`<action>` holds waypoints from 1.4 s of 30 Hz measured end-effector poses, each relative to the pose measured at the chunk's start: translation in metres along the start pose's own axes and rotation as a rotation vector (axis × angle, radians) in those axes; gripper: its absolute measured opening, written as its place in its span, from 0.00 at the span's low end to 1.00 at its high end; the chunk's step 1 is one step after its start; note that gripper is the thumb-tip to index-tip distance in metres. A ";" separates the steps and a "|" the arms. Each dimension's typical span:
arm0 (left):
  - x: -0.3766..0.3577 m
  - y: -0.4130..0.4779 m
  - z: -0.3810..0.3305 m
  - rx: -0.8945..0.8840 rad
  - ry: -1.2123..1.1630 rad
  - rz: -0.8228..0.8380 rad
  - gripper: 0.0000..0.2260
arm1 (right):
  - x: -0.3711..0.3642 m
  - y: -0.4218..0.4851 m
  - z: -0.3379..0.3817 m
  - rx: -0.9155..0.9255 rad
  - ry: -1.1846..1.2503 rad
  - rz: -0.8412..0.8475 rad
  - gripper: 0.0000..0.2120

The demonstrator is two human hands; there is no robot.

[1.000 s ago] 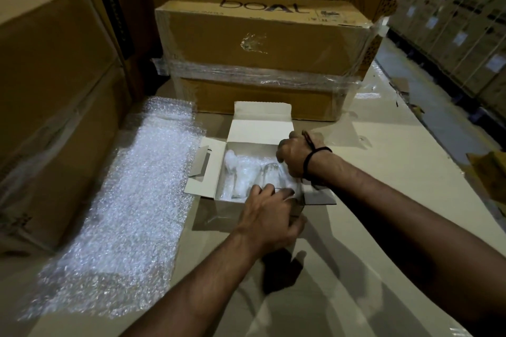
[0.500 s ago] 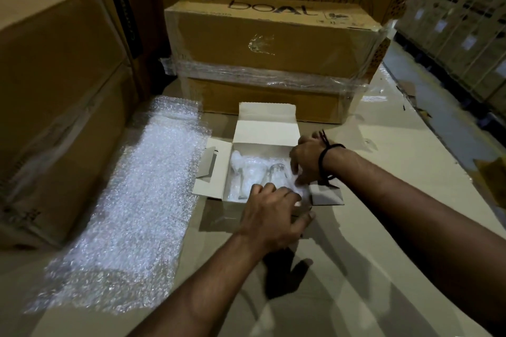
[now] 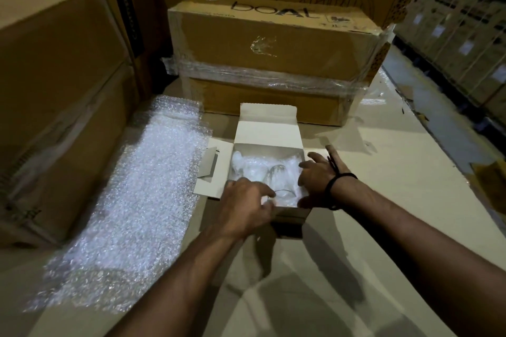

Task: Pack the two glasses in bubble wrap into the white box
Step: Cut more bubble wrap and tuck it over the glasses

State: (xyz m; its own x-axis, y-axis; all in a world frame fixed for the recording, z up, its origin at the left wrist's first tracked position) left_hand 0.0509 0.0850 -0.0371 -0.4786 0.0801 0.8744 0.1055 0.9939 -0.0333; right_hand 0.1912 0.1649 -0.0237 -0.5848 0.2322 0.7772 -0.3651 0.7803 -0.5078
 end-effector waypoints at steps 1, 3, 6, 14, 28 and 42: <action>0.006 0.001 0.002 -0.014 -0.009 -0.047 0.14 | -0.003 -0.004 0.004 0.001 0.010 0.006 0.26; 0.013 0.009 0.004 -0.045 -0.041 -0.076 0.18 | -0.006 -0.007 0.009 -0.010 0.051 0.041 0.24; 0.011 0.036 -0.001 -0.090 0.000 0.019 0.21 | -0.005 -0.007 0.012 -0.013 0.065 0.079 0.25; -0.003 0.093 -0.026 -0.224 0.426 0.196 0.27 | -0.003 -0.046 0.012 0.066 0.070 -0.110 0.16; -0.009 0.123 -0.037 -0.442 0.766 0.269 0.19 | -0.020 -0.035 0.020 0.074 -0.069 0.033 0.20; 0.011 0.107 -0.019 -0.278 0.419 0.205 0.23 | -0.010 -0.032 0.006 0.075 0.142 0.060 0.24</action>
State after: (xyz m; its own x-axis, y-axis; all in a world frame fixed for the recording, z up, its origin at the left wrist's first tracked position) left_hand 0.0741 0.1910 -0.0220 -0.0410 0.1760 0.9835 0.4140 0.8989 -0.1436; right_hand 0.2048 0.1340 -0.0171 -0.5008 0.3609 0.7868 -0.3890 0.7181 -0.5770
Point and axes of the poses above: each hand's wrist, its own y-axis towards the middle knuckle, its own x-axis out of the back of the hand, z = x × y, the point moved 6 cm from there along y, towards the middle knuckle, and after that the axes turned 9 degrees about z, right-handed, at the moved point
